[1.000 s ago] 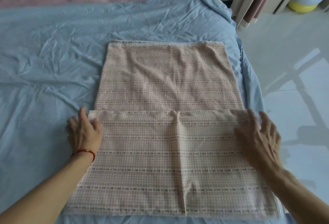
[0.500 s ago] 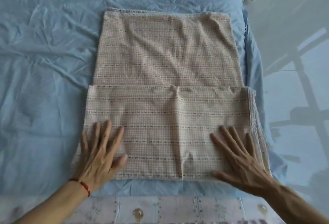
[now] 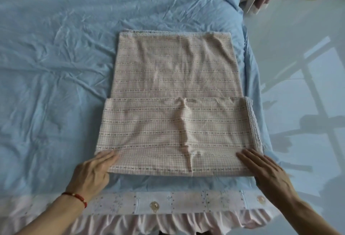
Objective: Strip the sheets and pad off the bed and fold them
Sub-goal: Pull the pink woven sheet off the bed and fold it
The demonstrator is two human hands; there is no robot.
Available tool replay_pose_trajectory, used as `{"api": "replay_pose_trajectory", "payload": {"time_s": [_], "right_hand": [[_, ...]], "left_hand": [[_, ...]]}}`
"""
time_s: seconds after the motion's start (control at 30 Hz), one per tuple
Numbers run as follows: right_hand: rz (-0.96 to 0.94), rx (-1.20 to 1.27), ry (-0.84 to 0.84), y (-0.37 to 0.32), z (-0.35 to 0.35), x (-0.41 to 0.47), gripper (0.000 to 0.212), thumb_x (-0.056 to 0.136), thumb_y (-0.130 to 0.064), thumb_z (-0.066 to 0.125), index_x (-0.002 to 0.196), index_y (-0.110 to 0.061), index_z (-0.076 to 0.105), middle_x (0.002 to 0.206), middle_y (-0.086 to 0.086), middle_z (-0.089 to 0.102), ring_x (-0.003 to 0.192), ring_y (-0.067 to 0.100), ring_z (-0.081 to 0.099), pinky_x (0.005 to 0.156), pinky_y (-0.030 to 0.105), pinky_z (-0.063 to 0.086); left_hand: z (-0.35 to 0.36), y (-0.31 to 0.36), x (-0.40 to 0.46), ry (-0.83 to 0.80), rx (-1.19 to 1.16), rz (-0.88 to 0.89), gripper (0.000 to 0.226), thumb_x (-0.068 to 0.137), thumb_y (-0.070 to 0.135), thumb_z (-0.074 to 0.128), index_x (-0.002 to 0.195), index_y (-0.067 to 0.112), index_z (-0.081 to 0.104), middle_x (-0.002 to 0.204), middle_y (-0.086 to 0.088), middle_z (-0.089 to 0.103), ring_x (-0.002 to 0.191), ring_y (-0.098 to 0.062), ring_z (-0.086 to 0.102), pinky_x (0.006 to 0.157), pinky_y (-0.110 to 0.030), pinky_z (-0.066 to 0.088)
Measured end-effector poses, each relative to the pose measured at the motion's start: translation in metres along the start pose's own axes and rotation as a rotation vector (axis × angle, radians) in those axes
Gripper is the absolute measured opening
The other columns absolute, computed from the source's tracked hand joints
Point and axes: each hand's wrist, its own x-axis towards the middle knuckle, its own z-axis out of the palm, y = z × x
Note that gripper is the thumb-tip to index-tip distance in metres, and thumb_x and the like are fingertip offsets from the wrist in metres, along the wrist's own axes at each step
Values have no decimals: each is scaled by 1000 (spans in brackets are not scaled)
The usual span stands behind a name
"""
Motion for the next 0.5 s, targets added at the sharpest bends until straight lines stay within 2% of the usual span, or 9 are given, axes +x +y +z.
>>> {"api": "replay_pose_trajectory", "payload": {"time_s": [0.07,0.13,0.2,0.23,0.3,0.33,0.4,0.47,0.5], "right_hand": [[13,38,-31,-6,-24,-8,88,56,17,70,134,-24,66,133,-2,67,117,23,68,93,37,56],[51,126,-127,-6,-51,-16,90,61,12,80,130,-43,64,125,-14,70,107,14,71,83,24,56],[98,245,-246,-13,-83,-25,82,71,-8,89,124,-63,58,111,-33,67,96,2,69,79,3,45],[109,282,-295,-15,-99,-28,71,77,-19,88,120,-67,58,101,-41,61,99,1,65,76,-4,38],[123,332,-354,-21,-124,-32,44,85,-33,81,107,-67,63,83,-46,51,106,-1,58,72,-3,36],[127,348,-377,-23,-137,-30,37,86,-37,79,99,-67,63,76,-43,55,100,-3,62,72,1,39],[140,324,-416,-18,-156,-18,37,86,-30,79,82,-63,64,75,-34,66,82,-6,67,71,10,47],[248,382,-304,-16,-178,7,33,86,-20,77,78,-51,69,74,-23,71,73,-2,68,66,19,52],[301,426,-187,-14,-189,25,23,86,-25,75,80,-46,69,71,-19,71,69,0,67,63,21,51]], "left_hand": [[-28,2,-7,-44,11,-30,66,56,8,42,107,27,80,108,7,77,90,-18,76,67,-35,63],[-54,3,-18,-194,56,-85,66,49,9,51,99,40,80,93,8,78,75,-18,76,57,-29,60],[-81,-5,-32,-370,59,-167,64,58,16,53,100,61,69,89,5,77,79,-19,73,65,-27,57],[-90,-10,-40,-450,37,-173,62,63,20,52,99,71,59,87,3,75,81,-18,71,70,-26,54],[-109,-8,-50,-568,-10,-119,46,69,27,53,88,68,53,76,1,65,76,-17,62,67,-15,42],[-123,-3,-50,-615,-28,-97,33,71,28,54,85,58,53,76,4,62,76,-15,59,65,-12,38],[-146,-4,-43,-665,-85,-56,18,71,24,58,79,38,53,64,11,57,66,-2,56,64,-14,37],[-168,-21,-23,-545,-249,-113,18,76,18,66,68,33,60,62,18,57,64,11,55,66,-17,44],[-176,-30,-9,-417,-366,-191,23,81,14,72,71,34,67,71,19,65,70,14,59,68,-14,47]]}}
